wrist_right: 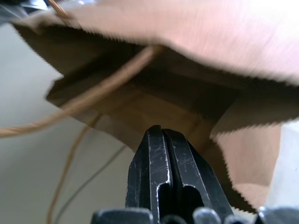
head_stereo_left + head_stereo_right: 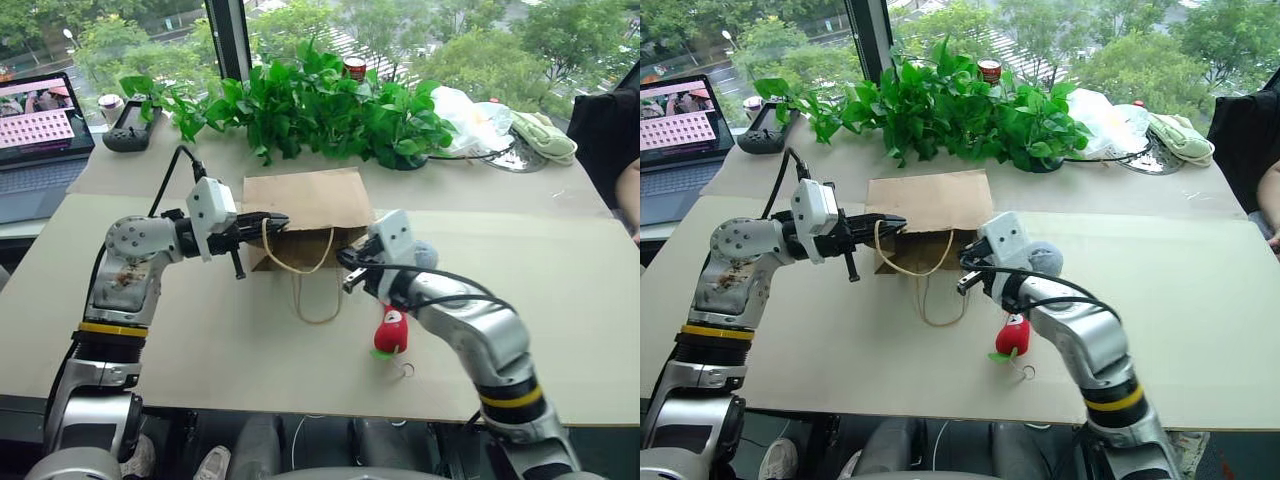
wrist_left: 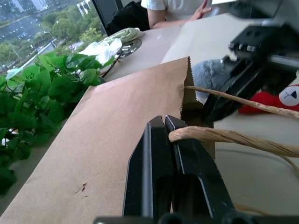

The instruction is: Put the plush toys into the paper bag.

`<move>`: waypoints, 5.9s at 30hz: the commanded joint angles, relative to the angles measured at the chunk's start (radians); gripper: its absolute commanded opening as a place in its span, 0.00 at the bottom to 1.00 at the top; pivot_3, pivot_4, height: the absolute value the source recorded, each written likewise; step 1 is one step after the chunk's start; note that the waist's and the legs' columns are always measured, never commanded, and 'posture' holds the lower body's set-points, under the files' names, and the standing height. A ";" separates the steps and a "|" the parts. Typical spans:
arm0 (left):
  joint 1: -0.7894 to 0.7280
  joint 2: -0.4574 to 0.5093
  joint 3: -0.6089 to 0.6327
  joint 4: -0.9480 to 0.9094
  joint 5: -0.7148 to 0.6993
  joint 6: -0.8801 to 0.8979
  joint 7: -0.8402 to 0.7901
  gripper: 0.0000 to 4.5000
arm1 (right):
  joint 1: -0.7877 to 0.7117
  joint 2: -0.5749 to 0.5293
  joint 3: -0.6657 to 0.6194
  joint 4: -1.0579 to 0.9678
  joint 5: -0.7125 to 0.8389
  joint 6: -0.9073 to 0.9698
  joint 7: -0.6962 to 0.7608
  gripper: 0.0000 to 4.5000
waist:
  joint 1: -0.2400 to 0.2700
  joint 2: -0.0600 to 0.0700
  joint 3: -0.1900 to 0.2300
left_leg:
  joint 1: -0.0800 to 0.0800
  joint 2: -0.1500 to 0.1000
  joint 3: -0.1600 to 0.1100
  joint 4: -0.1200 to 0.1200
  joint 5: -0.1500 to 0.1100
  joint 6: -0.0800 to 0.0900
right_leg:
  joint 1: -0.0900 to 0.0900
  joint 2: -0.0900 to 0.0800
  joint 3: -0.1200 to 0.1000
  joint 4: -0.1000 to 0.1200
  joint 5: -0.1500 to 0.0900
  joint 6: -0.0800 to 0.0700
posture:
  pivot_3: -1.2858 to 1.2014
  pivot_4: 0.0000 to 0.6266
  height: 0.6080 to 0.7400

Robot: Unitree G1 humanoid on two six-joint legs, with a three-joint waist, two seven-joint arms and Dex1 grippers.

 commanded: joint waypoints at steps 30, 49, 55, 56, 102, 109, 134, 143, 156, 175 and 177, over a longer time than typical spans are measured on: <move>-0.077 -0.058 0.077 -0.114 -0.100 0.214 0.147 0.00 | -0.053 0.109 0.083 0.249 -0.378 -0.141 0.001 0.01 | -0.006 0.000 0.000 | 0.000 0.000 -0.001 0.000 0.000 0.000 | -0.001 0.000 0.000 0.001 0.000 0.000 | 0.52 0.24 0.83; -0.053 -0.084 0.091 -0.067 -0.114 0.222 0.165 0.00 | -0.032 -0.013 -0.137 -0.345 -0.102 0.197 0.205 0.01 | -0.001 0.001 0.000 | -0.001 0.000 -0.002 0.000 0.000 0.000 | 0.000 0.000 -0.002 0.000 0.000 0.000 | 0.52 0.24 0.83; -0.055 -0.090 0.085 -0.057 -0.107 0.214 0.154 0.00 | -0.020 -0.037 -0.362 -0.282 -0.061 0.268 0.147 0.24 | -0.001 0.001 0.000 | -0.001 0.000 -0.002 0.000 0.000 0.000 | 0.000 0.000 -0.002 -0.001 0.000 -0.001 | 0.52 0.24 0.83; -0.056 -0.090 0.085 -0.055 -0.107 0.213 0.153 0.00 | -0.014 -0.050 -0.390 -0.266 -0.064 0.283 0.135 0.33 | 0.000 0.001 0.000 | -0.001 0.000 -0.002 0.000 0.000 0.000 | 0.000 0.000 -0.001 -0.001 0.000 -0.001 | 0.52 0.24 0.83; -0.092 -0.100 0.079 -0.019 -0.100 0.195 0.151 0.00 | -0.026 -0.104 -0.483 -0.327 0.084 0.408 0.129 0.33 | -0.004 0.001 0.001 | -0.002 0.000 -0.003 -0.003 0.000 0.000 | 0.000 0.000 -0.002 -0.005 0.000 -0.001 | 0.52 0.24 0.83; -0.109 -0.122 0.093 -0.026 -0.136 0.249 0.176 0.00 | -0.119 -0.052 -0.519 -0.420 0.235 0.579 0.121 0.33 | -0.002 0.001 0.001 | -0.002 0.000 -0.003 -0.003 0.000 0.000 | 0.001 0.000 -0.002 -0.005 0.000 -0.001 | 0.52 0.24 0.83; -0.121 -0.135 0.092 -0.057 -0.169 0.321 0.164 0.00 | -0.282 0.126 -0.298 -0.247 0.142 0.538 -0.110 0.33 | -0.006 0.001 0.001 | -0.003 0.000 -0.004 -0.003 0.000 0.000 | 0.000 0.000 -0.002 -0.005 0.000 -0.001 | 0.52 0.24 0.83; -0.116 -0.132 0.083 -0.069 -0.173 0.328 0.153 0.00 | -0.349 0.187 -0.313 -0.062 0.035 0.441 -0.191 0.33 | -0.006 0.002 0.001 | -0.005 0.000 -0.004 -0.003 0.000 0.000 | -0.002 0.000 -0.002 -0.006 0.000 -0.001 | 0.52 0.24 0.83; -0.121 -0.130 0.089 -0.052 -0.170 0.322 0.150 0.00 | -0.362 0.195 -0.364 -0.136 0.073 0.519 -0.178 0.99 | -0.006 0.002 0.001 | -0.010 0.000 -0.004 -0.003 0.000 0.000 | -0.008 0.000 -0.003 -0.005 0.000 -0.001 | 0.52 0.24 0.83; -0.127 -0.137 0.086 -0.038 -0.169 0.321 0.151 0.00 | 0.097 -0.174 -0.521 -0.584 0.369 0.831 0.104 0.99 | -0.008 0.002 0.001 | -0.008 -0.001 -0.005 -0.003 0.000 0.001 | -0.005 0.001 -0.003 -0.006 0.000 -0.001 | 0.52 0.24 0.83; -0.129 -0.139 0.083 -0.035 -0.168 0.322 0.150 0.00 | 0.169 -0.155 -0.473 -0.611 0.355 0.831 0.057 0.99 | -0.005 0.002 0.001 | -0.008 -0.001 -0.006 -0.002 0.000 0.001 | -0.004 0.001 -0.003 -0.006 0.000 -0.001 | 0.52 0.24 0.83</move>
